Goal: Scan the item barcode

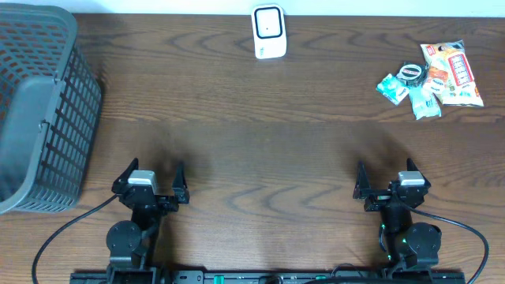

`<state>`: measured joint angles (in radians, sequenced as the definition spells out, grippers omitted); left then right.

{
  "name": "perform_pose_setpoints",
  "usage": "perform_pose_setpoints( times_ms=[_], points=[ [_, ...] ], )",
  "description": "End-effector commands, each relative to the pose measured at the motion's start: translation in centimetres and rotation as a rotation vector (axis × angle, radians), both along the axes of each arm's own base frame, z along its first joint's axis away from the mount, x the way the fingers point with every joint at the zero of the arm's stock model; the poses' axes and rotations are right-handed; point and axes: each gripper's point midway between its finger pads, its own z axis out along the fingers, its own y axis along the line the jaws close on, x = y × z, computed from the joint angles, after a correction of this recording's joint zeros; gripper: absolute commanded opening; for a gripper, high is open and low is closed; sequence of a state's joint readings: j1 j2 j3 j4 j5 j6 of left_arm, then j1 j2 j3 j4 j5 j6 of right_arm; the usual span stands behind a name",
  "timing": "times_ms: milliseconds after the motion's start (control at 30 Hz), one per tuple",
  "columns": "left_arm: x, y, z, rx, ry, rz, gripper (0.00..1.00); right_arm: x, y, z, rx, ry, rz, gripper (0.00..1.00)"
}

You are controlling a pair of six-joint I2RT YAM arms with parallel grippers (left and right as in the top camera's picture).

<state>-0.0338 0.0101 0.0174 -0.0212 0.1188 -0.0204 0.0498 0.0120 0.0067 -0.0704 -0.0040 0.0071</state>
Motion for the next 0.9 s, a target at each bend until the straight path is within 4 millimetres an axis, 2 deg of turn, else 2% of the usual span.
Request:
perform_pose_setpoints(
  times_ms=[0,367,867],
  points=[
    [-0.08,0.44,-1.50,-0.007,0.048,0.024,0.98,-0.03,-0.11,-0.02,-0.004,-0.001,-0.005,0.99],
    [-0.05,1.20,-1.55,-0.004,0.050,0.055,0.98,-0.03,-0.11,-0.02,-0.004,-0.001,-0.005,0.99],
    [-0.07,0.95,-1.57,0.028,0.048,0.036,0.98,-0.03,-0.11,-0.02,-0.004,-0.001,-0.005,0.99]
  ],
)
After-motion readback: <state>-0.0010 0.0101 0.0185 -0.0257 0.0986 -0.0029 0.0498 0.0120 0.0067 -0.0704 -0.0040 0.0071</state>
